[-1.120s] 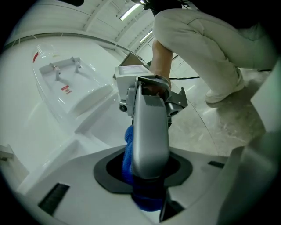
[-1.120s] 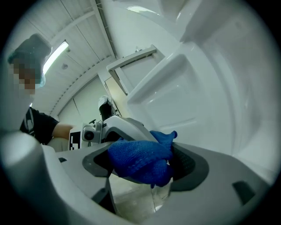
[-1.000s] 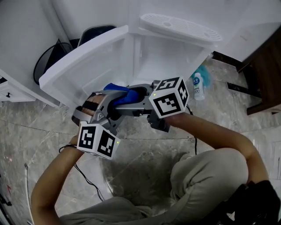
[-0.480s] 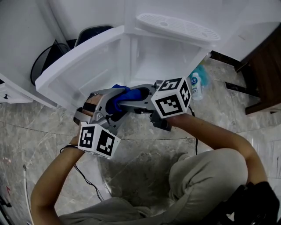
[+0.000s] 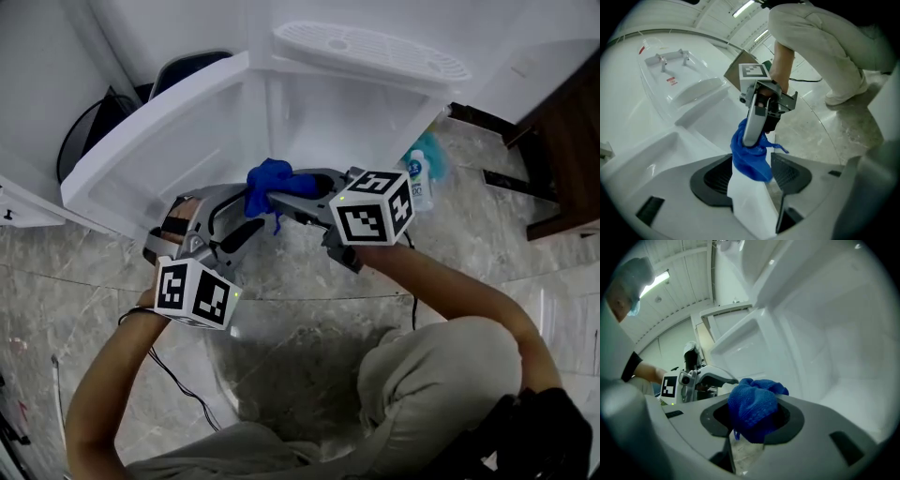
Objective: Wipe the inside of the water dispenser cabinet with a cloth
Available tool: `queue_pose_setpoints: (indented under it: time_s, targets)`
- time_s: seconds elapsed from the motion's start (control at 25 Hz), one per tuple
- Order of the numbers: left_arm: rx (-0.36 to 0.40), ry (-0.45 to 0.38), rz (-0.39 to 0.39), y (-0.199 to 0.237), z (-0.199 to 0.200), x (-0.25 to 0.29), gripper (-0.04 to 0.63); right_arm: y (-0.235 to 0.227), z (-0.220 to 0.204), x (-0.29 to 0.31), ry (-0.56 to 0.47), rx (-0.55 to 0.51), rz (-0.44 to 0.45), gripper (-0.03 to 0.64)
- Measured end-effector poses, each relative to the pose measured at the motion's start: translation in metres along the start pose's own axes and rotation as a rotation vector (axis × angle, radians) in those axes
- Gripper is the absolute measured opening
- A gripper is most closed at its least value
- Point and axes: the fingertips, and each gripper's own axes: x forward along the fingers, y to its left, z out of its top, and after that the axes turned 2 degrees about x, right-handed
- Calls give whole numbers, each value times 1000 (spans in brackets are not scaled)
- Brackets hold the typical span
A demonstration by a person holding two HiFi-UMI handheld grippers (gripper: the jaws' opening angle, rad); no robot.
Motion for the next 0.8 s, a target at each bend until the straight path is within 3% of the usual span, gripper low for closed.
queue_pose_setpoints:
  time_s: [0.12,0.2,0.28,0.32,0.48,0.8]
  targets:
    - [-97,32,1,5,-13,1,247,-48,8,-18,-82,34,-141,123]
    - [-144,43,-3,6,-18,1,224,-81,8,-28,-97,-1,-251,123]
    - [-157,49,-2,3,-19,3,39,-106,5,-34,-95,-35,-329,123]
    - [-156,48,-7,1,-18,5,9,-116,3,-35,-98,-37,-349,123]
    - [-176,33,-43,-6,-11,14,8,-139,0,-28,-91,-65,-379,123]
    - [-307,61,-79,-16,-25,14,6,-190,3,5,38,-315,-485,123]
